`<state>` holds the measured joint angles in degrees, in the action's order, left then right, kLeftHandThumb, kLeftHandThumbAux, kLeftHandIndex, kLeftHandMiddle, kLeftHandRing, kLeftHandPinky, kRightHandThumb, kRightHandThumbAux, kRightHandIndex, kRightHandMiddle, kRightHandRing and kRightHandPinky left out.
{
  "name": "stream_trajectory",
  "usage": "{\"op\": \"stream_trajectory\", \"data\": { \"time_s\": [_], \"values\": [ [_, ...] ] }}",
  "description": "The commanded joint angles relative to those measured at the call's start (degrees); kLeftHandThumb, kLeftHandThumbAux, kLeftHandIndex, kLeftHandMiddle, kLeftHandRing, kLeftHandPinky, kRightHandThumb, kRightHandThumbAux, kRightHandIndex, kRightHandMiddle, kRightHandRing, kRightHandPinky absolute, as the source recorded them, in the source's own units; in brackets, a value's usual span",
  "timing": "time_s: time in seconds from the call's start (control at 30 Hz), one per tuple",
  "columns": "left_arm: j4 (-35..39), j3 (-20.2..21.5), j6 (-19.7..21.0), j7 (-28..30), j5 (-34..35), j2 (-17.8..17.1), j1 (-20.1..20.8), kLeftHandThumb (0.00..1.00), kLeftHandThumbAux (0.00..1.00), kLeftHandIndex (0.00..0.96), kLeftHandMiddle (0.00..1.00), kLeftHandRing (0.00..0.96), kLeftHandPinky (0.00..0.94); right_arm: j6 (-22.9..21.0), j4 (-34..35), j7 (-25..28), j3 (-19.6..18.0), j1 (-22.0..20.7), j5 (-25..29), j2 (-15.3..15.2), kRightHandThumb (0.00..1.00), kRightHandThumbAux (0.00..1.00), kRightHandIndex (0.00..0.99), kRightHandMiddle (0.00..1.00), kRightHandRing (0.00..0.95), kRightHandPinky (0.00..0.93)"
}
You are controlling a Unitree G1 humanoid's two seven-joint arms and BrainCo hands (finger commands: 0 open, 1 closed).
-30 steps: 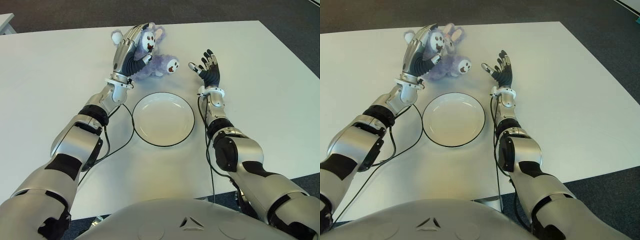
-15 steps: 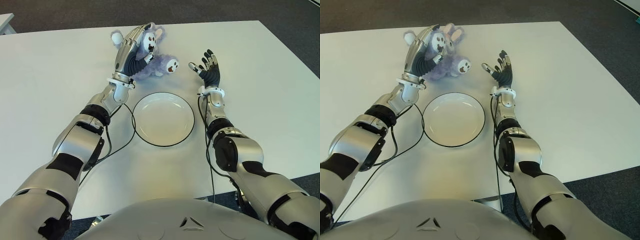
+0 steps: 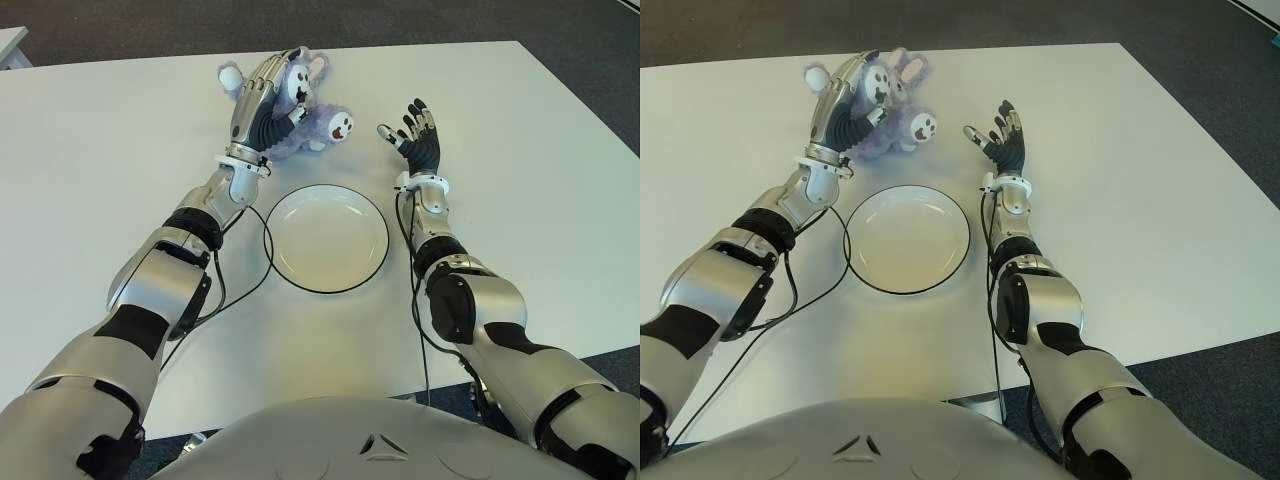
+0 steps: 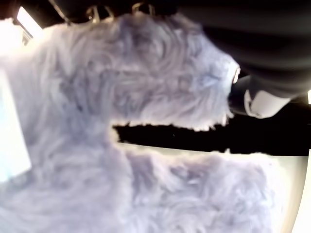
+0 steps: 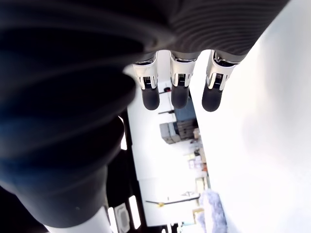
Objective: Put the doll into the plate.
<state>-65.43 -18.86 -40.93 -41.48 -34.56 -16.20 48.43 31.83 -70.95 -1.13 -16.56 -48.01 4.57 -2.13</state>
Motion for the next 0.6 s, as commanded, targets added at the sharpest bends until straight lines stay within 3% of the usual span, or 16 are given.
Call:
{"op": "stream_trajectory", "data": {
  "time_s": [0.03,0.6],
  "values": [
    [-1.19,0.1,0.85,1.06,0.37,0.14,0.23,0.545,0.369,0.0,0.11,0.101,0.065,-0.24,-1.38,-0.04,-0.26,2.6,0.79,1.35,0.128,0.904,0.079,0.048,0.046,0.088],
    [-1.41,0.05,-0.21,3.36,1.11,-0.43,-0.04,0.506,0.349,0.0,0.096,0.087,0.029,-0.44,-1.38,-0.27,0.04,2.57,0.44,1.23,0.146,0.911,0.076,0.047,0.043,0.09]
  ]
}}
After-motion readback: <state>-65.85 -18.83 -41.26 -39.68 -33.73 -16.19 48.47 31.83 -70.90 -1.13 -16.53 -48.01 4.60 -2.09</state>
